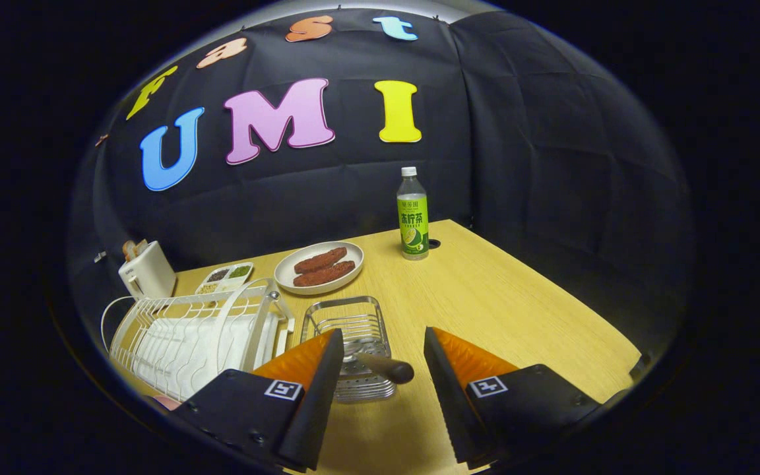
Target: Take the plate from the dish rack, then take the spoon from the basket and place it into the plate.
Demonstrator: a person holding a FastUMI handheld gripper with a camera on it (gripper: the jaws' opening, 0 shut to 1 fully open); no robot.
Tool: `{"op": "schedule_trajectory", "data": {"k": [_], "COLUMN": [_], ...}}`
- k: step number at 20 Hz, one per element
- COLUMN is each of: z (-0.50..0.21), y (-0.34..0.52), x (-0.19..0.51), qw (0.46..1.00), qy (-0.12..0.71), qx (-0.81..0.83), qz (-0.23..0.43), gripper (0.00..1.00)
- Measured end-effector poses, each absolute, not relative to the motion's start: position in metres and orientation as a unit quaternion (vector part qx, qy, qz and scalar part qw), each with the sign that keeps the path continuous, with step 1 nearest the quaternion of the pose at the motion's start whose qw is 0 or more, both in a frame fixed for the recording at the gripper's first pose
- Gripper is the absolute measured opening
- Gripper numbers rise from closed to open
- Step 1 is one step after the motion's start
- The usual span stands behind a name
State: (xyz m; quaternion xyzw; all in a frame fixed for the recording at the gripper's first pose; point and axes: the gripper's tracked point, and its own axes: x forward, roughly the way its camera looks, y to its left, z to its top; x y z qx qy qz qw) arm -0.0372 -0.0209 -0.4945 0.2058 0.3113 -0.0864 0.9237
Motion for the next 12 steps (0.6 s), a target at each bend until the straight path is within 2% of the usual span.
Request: {"op": "schedule_trajectory", "data": {"k": [1,3,6,12], "z": [-0.494,-0.492,-0.501,-0.469], "y": [-0.025,-0.028,-0.031,-0.014], "x": [-0.03,-0.019,-0.008,0.01], "qw": [0.927,0.93,0.929,0.943], "qy": [0.3,0.289,0.29,0.271], "qx": [0.205,0.206,0.204,0.184], "qz": [-0.09,-0.092,-0.104,-0.059], "gripper": [0.76,0.68,0.32,0.2]}}
